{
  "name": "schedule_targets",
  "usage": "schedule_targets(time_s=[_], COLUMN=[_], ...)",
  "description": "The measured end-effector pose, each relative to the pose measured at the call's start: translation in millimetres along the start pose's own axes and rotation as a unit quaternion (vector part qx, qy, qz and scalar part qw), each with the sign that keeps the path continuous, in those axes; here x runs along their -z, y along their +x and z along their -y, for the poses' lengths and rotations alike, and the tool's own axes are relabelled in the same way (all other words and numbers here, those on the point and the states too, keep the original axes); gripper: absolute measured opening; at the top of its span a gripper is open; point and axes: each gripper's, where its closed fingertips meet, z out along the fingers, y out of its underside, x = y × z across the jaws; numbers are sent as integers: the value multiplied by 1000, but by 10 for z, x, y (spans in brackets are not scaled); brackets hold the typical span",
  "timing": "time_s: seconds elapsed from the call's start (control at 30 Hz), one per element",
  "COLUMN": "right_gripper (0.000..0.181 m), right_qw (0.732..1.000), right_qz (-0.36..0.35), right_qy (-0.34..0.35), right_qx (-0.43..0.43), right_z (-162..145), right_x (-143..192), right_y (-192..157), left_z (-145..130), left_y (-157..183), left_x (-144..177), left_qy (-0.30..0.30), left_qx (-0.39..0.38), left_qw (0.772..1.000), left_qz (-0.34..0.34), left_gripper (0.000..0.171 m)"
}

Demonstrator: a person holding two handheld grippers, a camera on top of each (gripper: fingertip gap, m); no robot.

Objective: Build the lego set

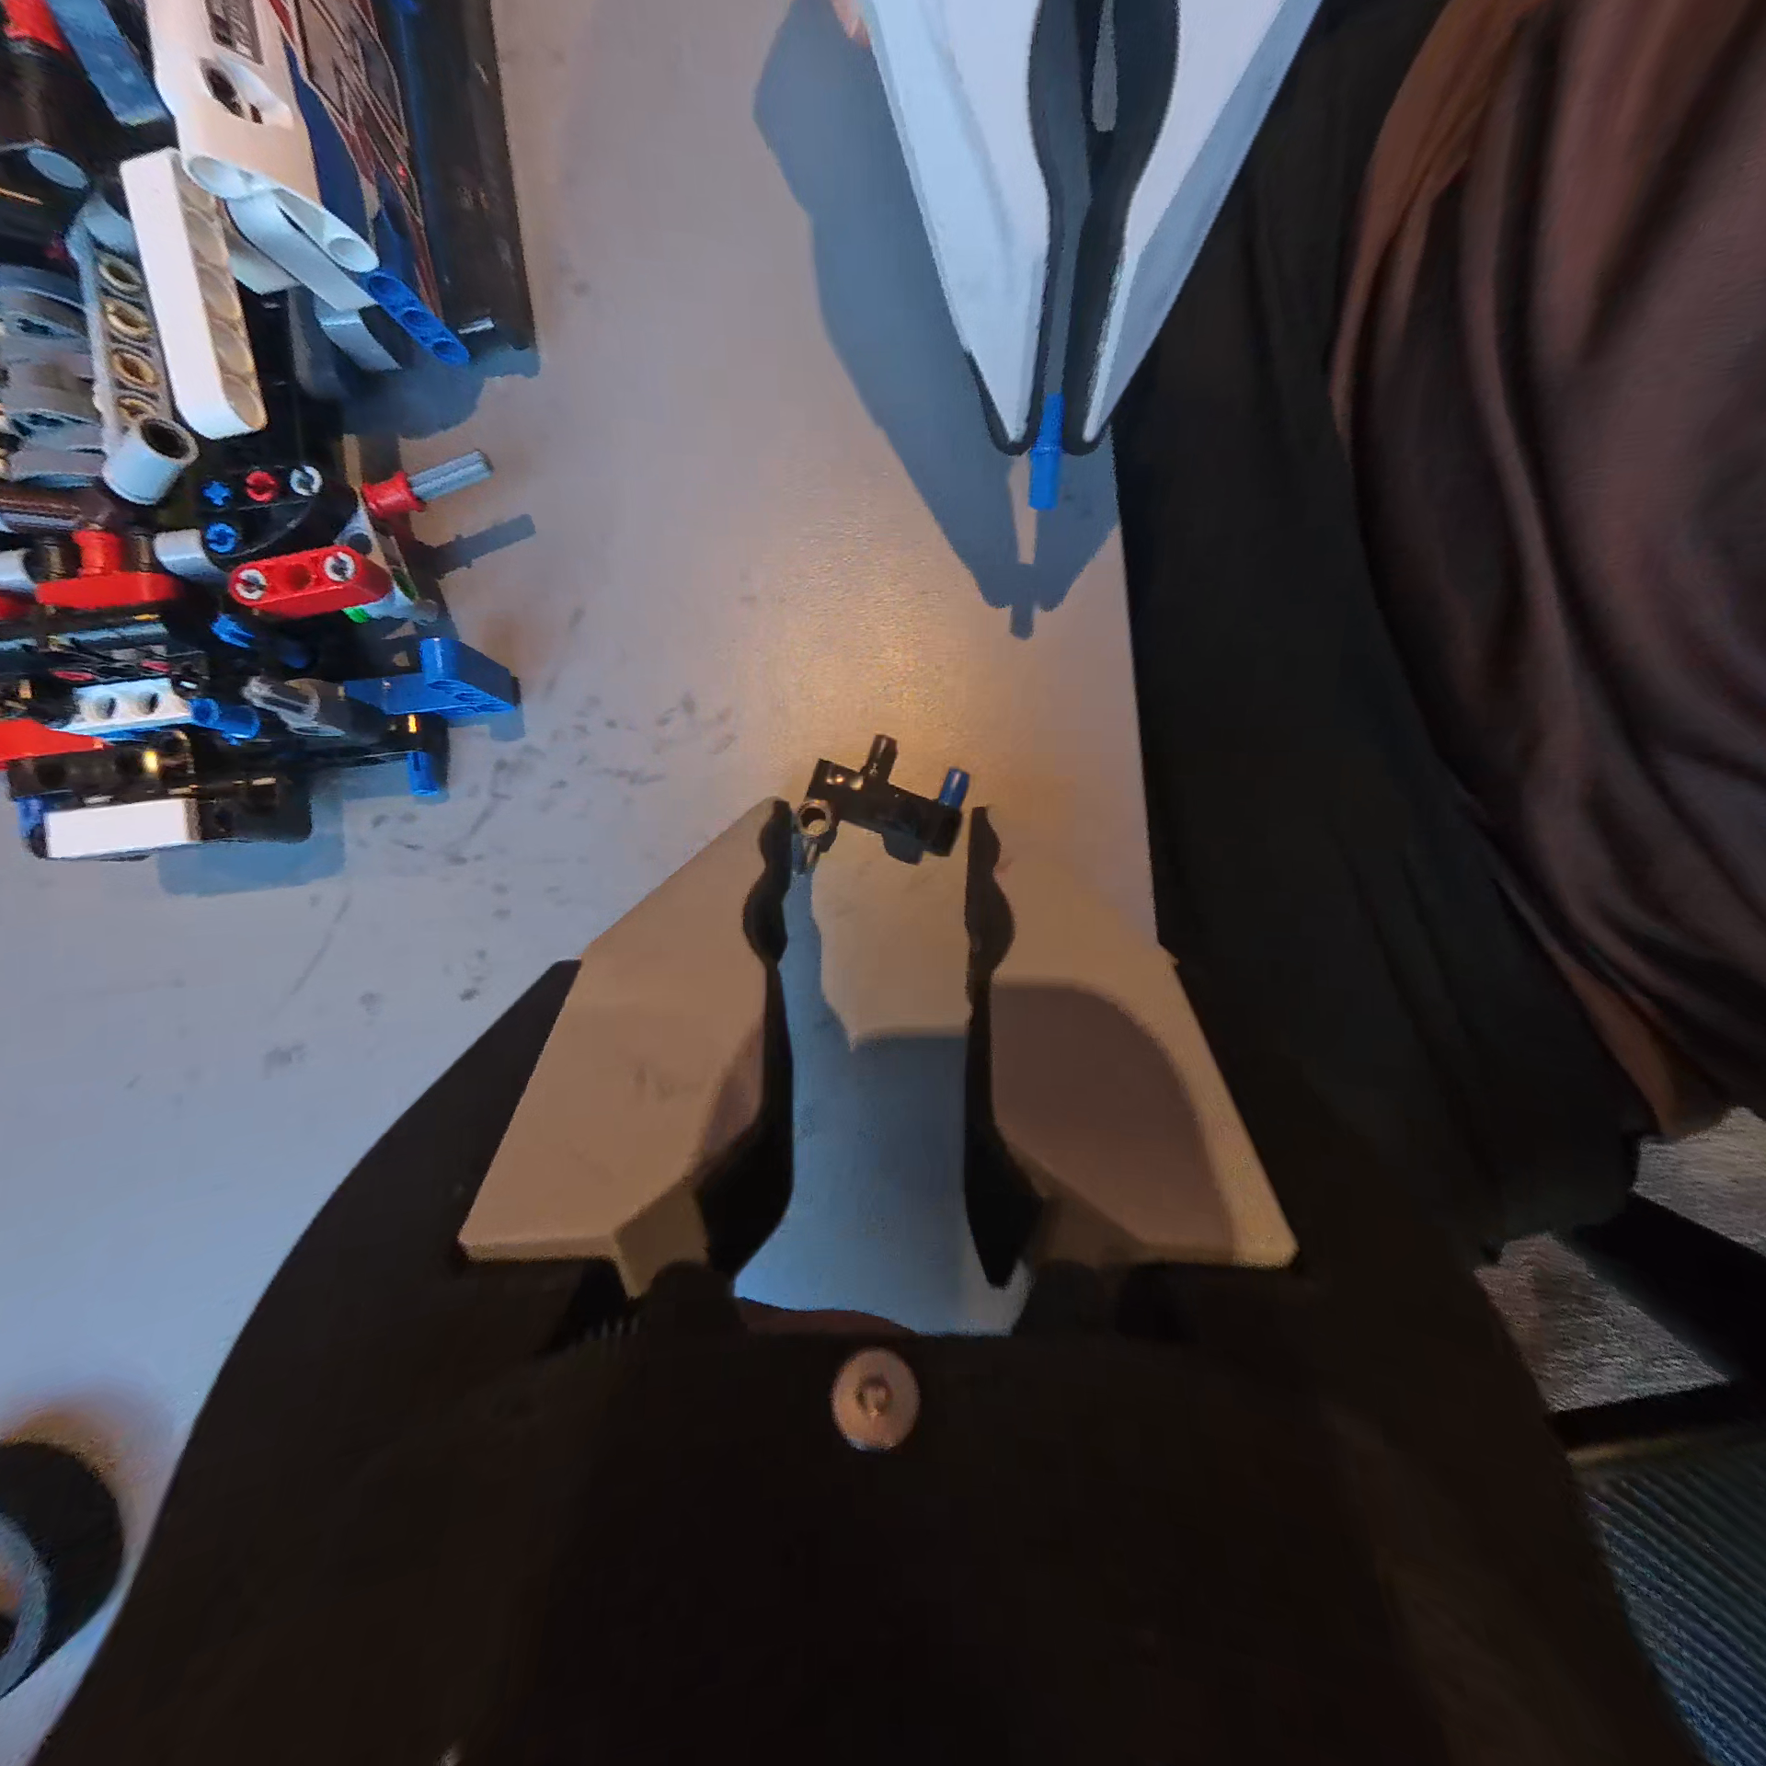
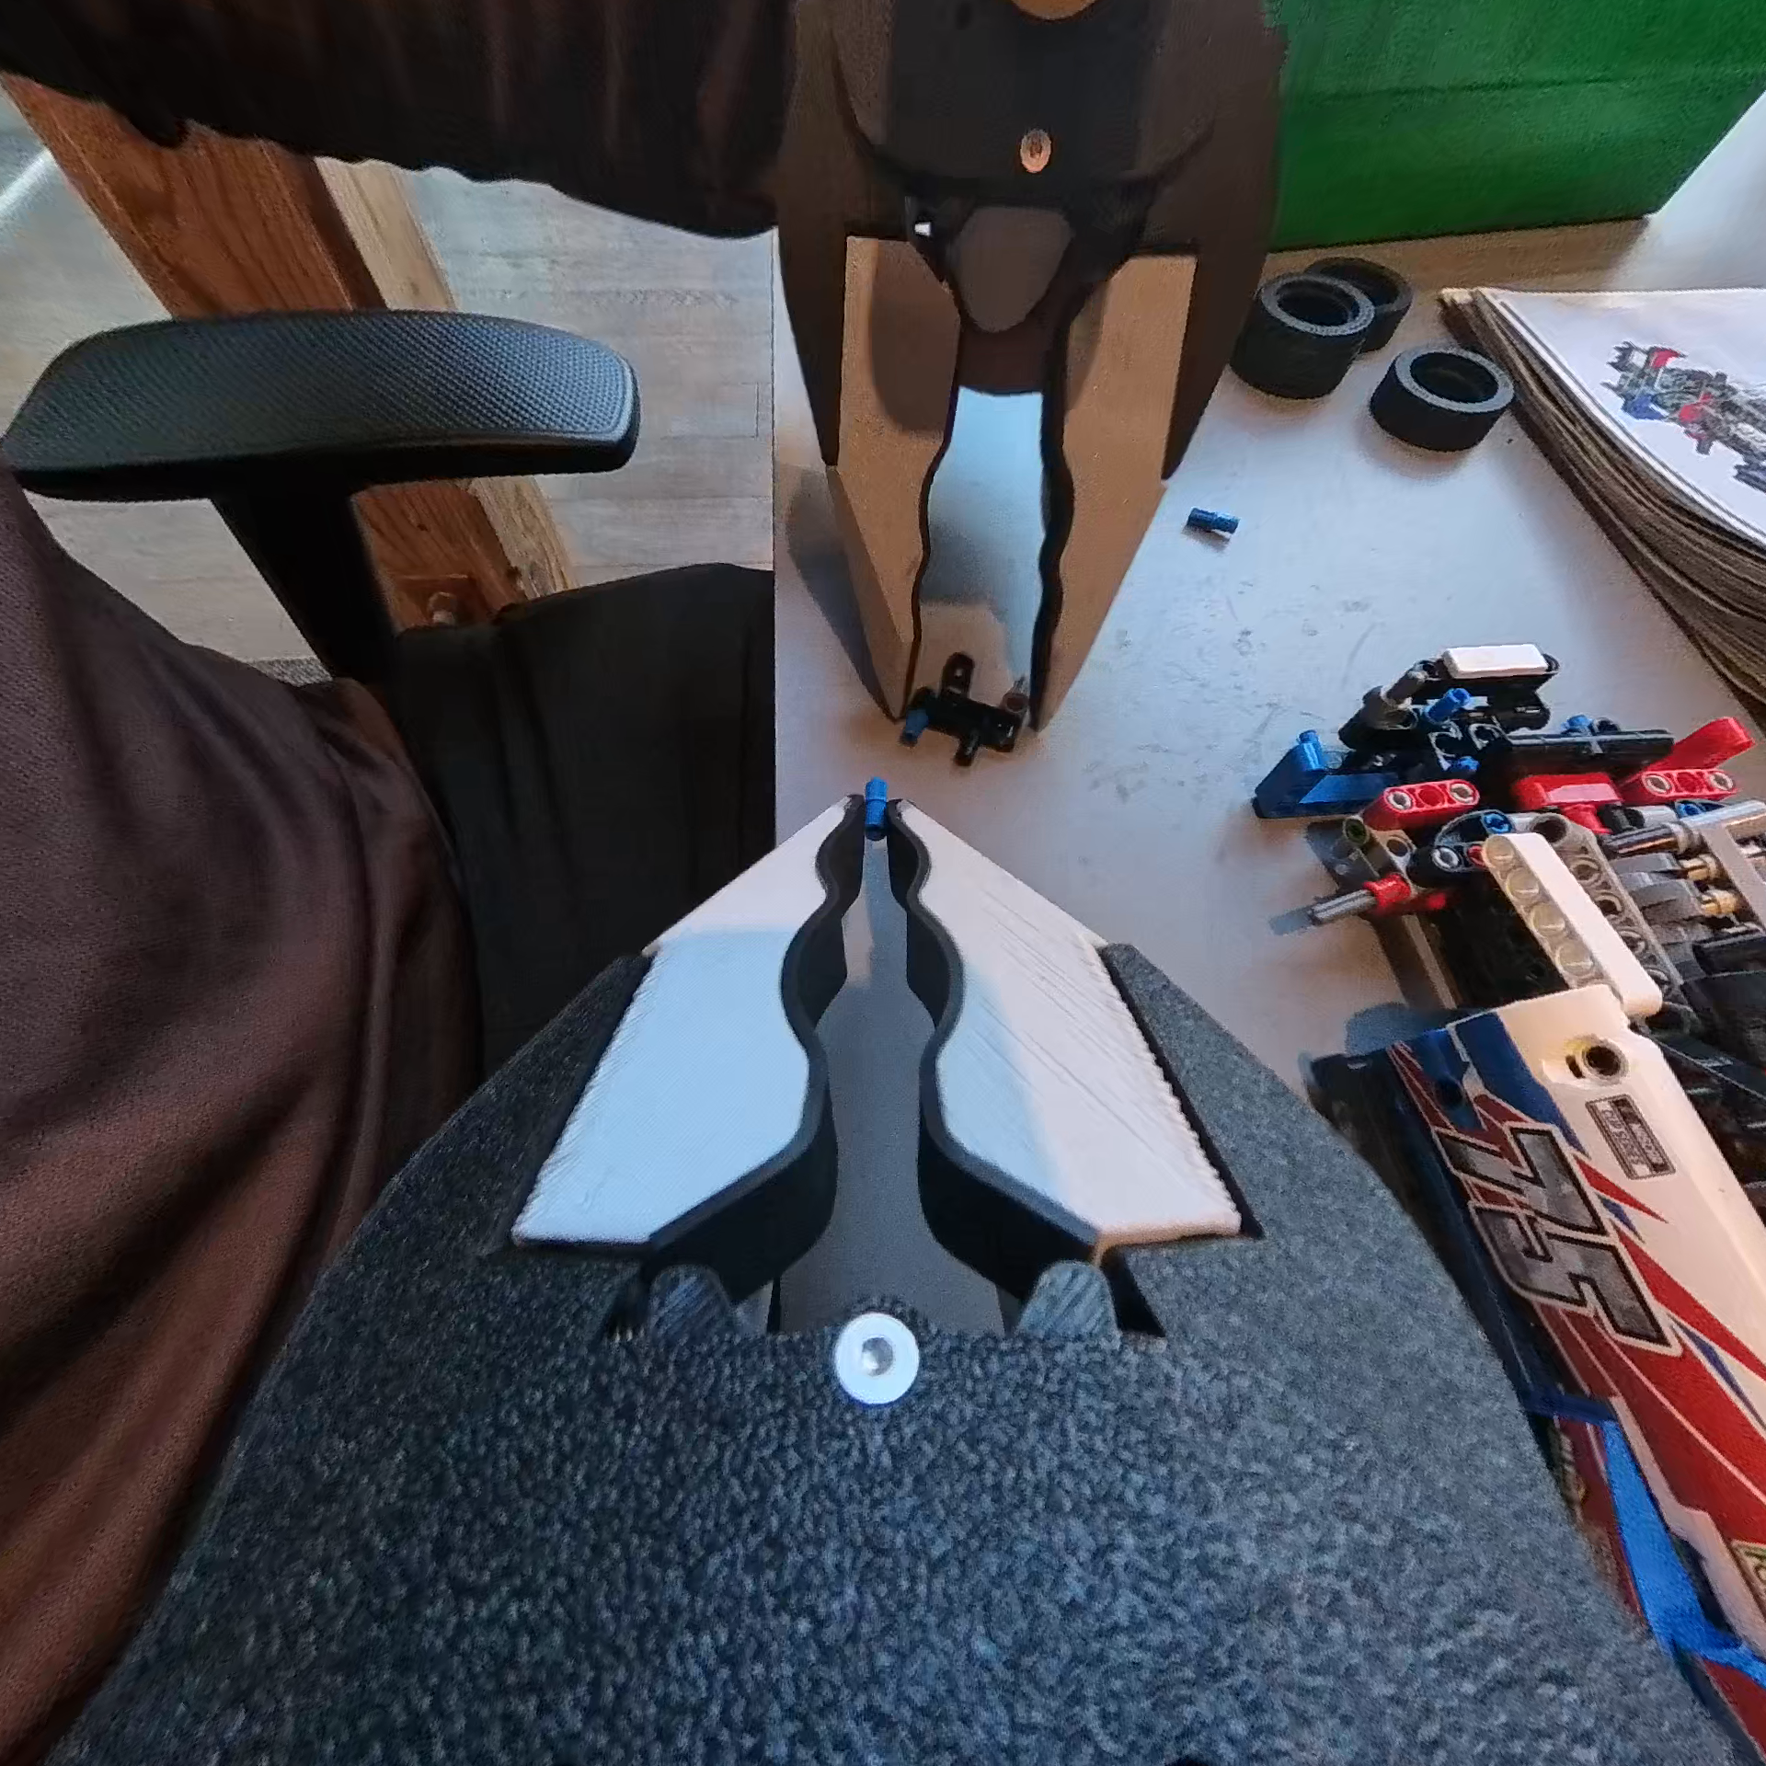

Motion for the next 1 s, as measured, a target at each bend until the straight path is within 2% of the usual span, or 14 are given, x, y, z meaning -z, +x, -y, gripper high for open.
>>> schedule_targets(time_s=[0.23, 0.43, 0.73, 1.0], right_gripper=[4, 4, 4, 4], right_qw=[1000, 999, 998, 998], right_qz=[-26, -32, -29, -39], right_qy=[5, -2, -28, -36], right_qx=[2, 20, 40, 36], right_z=[57, 81, 28, 27], right_x=[-66, -158, -219, -267], right_y=[91, 118, -82, -65], left_z=[79, 142, 175, 173], left_y=[-29, 27, 254, 260], left_x=[-55, -91, -108, -106], left_qy=[12, 57, 71, 81], left_qx=[76, 141, 131, 127], left_qw=[996, 984, 984, 984], left_qz=[50, 97, 94, 93], left_gripper=[31, 31, 32, 32])
